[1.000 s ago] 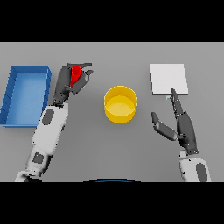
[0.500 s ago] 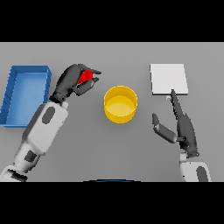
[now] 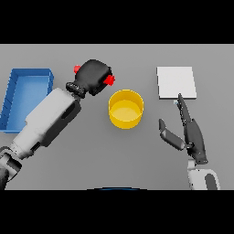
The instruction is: Pick up the red beaker and tilt it to pour out 1 green nut into yellow bowl. Pick up the yellow bowl and place it on the metallic measuring scale.
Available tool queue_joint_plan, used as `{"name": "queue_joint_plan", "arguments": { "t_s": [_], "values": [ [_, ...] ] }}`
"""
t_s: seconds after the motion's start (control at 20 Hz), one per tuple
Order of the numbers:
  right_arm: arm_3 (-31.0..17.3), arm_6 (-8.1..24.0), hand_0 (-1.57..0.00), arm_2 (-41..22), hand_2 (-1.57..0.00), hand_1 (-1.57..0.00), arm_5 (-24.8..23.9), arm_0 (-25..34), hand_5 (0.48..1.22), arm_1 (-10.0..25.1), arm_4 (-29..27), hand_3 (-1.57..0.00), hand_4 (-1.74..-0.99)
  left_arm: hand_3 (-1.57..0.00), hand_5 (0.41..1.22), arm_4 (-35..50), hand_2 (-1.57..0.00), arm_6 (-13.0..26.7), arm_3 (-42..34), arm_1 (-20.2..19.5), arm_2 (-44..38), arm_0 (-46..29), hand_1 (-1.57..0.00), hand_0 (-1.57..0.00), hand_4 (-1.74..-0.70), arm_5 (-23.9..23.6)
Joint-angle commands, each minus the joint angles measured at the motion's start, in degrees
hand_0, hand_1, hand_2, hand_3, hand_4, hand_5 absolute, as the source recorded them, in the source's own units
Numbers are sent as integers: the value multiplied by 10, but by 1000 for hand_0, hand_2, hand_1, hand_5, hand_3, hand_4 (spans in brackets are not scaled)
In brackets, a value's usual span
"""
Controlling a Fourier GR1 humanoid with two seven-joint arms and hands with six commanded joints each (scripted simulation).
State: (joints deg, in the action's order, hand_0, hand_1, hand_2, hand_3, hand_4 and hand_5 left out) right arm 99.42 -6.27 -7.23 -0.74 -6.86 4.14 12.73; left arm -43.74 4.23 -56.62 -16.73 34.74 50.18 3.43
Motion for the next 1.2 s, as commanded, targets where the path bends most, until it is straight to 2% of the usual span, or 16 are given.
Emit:
{"name": "queue_joint_plan", "arguments": {
  "t_s": [0.0,0.1,0.15,0.25,0.35,0.45,0.55,0.75,0.9,1.05,1.15],
  "values": [
    [-3,-2,1,4,1,1,-3,5,715,1,0,1,-1261,-1570,1198,-13,-1570,-9,14,1,18,14,-1570,-1570,-1690,12],
    [-8,3,1,7,1,1,-3,8,697,1,-3,1,-1258,-1571,1206,-41,-1571,-23,32,-2,56,43,-1571,-1571,-1613,38],
    [-6,-4,1,5,1,1,-8,6,688,-2,1,1,-1253,-1571,1209,-56,-1571,-14,40,4,77,56,-1571,-1571,-1637,57],
    [-6,-3,1,2,1,1,-15,0,671,-10,7,1,-1237,-1571,1214,-68,-1571,-24,50,2,103,81,-1571,-1571,-1672,88],
    [-9,15,1,6,1,1,-17,10,657,-14,2,1,-1220,-1571,1216,-80,-1571,-33,69,7,128,105,-1571,-1571,-1694,101],
    [-8,0,1,4,1,1,-19,4,650,-12,6,1,-1198,-1571,1218,-93,-1571,-44,80,8,156,127,-1571,-1571,-1709,119],
    [-12,3,1,3,1,1,-25,6,647,-11,17,1,-1195,-1571,1219,-112,-1571,-43,90,14,188,149,-1571,-1571,-1720,134],
    [-8,1,1,3,1,1,-27,1,643,-11,19,1,-1183,-1571,1220,-144,-1571,-57,110,14,245,182,-1571,-1571,-1733,145],
    [-8,16,1,6,1,1,-29,14,627,-15,14,1,-1179,-1571,1221,-167,-1571,-74,128,26,287,199,-1571,-1571,-1735,127],
    [-2,12,1,-1,1,1,-29,4,625,-15,21,1,-1164,-1571,1221,-198,-1571,-82,141,31,333,230,-1571,-1571,-1735,121],
    [-16,7,1,8,1,1,-31,11,627,-12,16,1,-1162,-1571,1221,-211,-1571,-85,149,37,359,242,-1571,-1571,-1734,121]
  ]
}}
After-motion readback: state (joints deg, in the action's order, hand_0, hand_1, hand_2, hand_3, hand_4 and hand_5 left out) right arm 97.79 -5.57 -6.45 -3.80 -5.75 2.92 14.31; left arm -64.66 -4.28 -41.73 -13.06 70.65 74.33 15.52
